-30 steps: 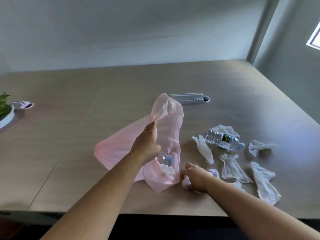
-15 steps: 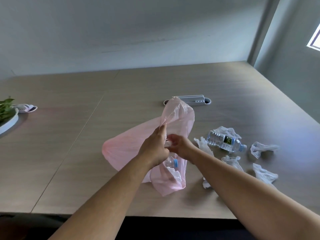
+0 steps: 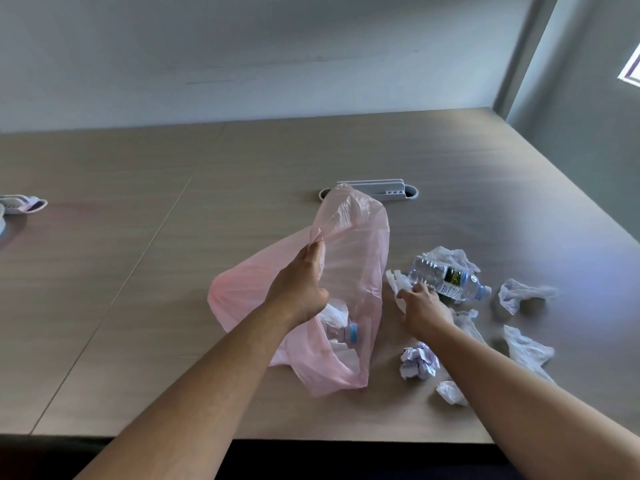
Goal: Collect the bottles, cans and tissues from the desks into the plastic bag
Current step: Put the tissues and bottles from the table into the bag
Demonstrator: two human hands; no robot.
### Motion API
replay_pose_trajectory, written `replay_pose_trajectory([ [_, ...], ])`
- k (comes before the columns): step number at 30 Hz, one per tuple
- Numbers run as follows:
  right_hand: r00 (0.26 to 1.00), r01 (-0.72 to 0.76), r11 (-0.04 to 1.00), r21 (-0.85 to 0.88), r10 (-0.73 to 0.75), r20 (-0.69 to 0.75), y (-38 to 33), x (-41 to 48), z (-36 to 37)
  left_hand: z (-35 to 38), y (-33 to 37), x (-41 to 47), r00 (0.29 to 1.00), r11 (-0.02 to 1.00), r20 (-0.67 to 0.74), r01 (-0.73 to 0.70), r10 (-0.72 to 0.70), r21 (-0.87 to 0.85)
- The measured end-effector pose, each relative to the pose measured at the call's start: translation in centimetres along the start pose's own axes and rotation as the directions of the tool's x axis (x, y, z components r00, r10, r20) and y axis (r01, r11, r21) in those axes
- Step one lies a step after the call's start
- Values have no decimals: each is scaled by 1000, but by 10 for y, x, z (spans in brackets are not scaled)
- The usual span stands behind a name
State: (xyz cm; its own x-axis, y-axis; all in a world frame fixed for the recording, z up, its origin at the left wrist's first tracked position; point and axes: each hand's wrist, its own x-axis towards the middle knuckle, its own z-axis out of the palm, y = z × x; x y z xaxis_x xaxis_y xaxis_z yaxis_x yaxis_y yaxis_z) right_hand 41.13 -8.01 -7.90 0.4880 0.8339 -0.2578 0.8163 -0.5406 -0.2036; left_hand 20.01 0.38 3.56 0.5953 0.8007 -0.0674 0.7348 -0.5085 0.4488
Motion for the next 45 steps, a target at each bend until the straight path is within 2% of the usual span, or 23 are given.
replay_pose_trajectory([
  [5, 990, -83, 987, 138, 97, -98, 3, 7, 0, 2, -5, 5, 1000, 1000, 19, 6, -5, -9],
  [8, 965, 20, 940, 340, 71, -254, -22, 10, -29, 1, -7, 8, 1000, 1000, 24, 17, -17, -22],
  [10, 952, 126, 872, 473, 28, -305, -49, 10, -45, 0, -7, 10, 1000, 1000, 17, 21, -21, -23],
  [12, 978, 193, 749, 634, -90, -190, -79, 7, -49, -3, -3, 9, 1000, 1000, 3, 9, -9, -11],
  [14, 942, 199, 647, 736, -334, 38, -100, 1, -41, -6, 0, 5, 1000, 1000, -5, 5, -5, -13],
  [16, 868, 233, 718, 656, -458, 193, -107, -5, -32, -8, -1, 1, 1000, 1000, -12, 3, -3, -18],
  [17, 861, 264, 748, 609, -467, 200, -105, -8, -32, -9, -2, -1, 1000, 1000, -16, -2, 1, -12],
  [20, 892, 346, 785, 514, -445, 80, -87, -11, -39, -9, -7, -7, 1000, 1000, -21, 0, 0, 0],
  [22, 904, 377, 846, 376, -424, 47, -69, -14, -48, -7, -8, -9, 1000, 1000, -13, 5, -5, 5],
  [26, 936, 301, 949, 96, -313, 158, -33, -23, -51, -3, -2, -14, 1000, 1000, -4, 8, -8, 10],
  [30, 934, 219, 972, -82, -184, 307, -10, -38, -30, 2, 2, -23, 1000, 999, 20, 14, -15, 35],
  [33, 897, 222, 964, -144, -144, 419, 1, -49, -6, 9, 2, -32, 998, 998, 55, 23, -26, 52],
  [37, 926, 285, 954, -88, -251, 282, 3, -56, 6, 15, 2, -42, 997, 997, 77, 22, -28, 78],
  [39, 950, 260, 965, -10, -254, 181, -6, -54, -5, 16, 1, -45, 997, 996, 73, 23, -30, 88],
  [41, 979, 178, 959, 221, -196, 63, -23, -50, -26, 14, 0, -46, 997, 996, 66, 27, -33, 88],
  [42, 988, 140, 920, 367, -152, 5, -36, -48, -35, 13, 0, -46, 997, 996, 65, 30, -35, 88],
  [43, 993, 113, 842, 527, -115, -28, -50, -47, -44, 11, 1, -46, 997, 996, 64, 34, -39, 85],
  [45, 990, 53, 626, 778, -135, 41, -80, -45, -56, 8, 2, -44, 998, 997, 55, 40, -44, 70],
])
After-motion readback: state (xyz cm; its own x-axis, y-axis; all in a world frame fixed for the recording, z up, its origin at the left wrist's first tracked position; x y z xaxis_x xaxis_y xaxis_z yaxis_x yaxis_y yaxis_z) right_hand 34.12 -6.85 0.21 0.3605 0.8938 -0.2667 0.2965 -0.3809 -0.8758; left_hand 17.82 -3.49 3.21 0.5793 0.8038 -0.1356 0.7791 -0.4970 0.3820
